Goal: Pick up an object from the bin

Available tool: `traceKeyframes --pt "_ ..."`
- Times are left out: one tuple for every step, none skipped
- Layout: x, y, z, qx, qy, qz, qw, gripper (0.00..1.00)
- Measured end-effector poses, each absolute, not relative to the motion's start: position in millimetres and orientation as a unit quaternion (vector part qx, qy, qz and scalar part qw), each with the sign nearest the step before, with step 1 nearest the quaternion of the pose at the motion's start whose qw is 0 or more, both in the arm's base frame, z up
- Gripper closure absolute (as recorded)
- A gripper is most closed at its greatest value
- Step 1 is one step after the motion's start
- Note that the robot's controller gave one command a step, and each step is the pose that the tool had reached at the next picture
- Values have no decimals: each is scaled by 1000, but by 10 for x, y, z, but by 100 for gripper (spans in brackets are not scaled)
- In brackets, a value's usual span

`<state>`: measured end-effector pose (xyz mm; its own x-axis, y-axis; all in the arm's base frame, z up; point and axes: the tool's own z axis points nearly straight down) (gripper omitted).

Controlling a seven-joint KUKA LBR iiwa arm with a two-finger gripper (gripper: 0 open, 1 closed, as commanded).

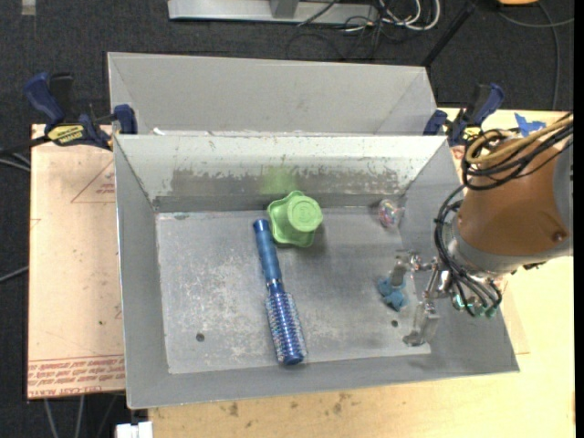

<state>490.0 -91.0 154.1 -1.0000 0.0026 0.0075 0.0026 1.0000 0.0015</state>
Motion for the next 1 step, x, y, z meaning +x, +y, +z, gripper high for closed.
traceKeyframes --pt "5381 -1064 868 -85 -996 -1 0 0"
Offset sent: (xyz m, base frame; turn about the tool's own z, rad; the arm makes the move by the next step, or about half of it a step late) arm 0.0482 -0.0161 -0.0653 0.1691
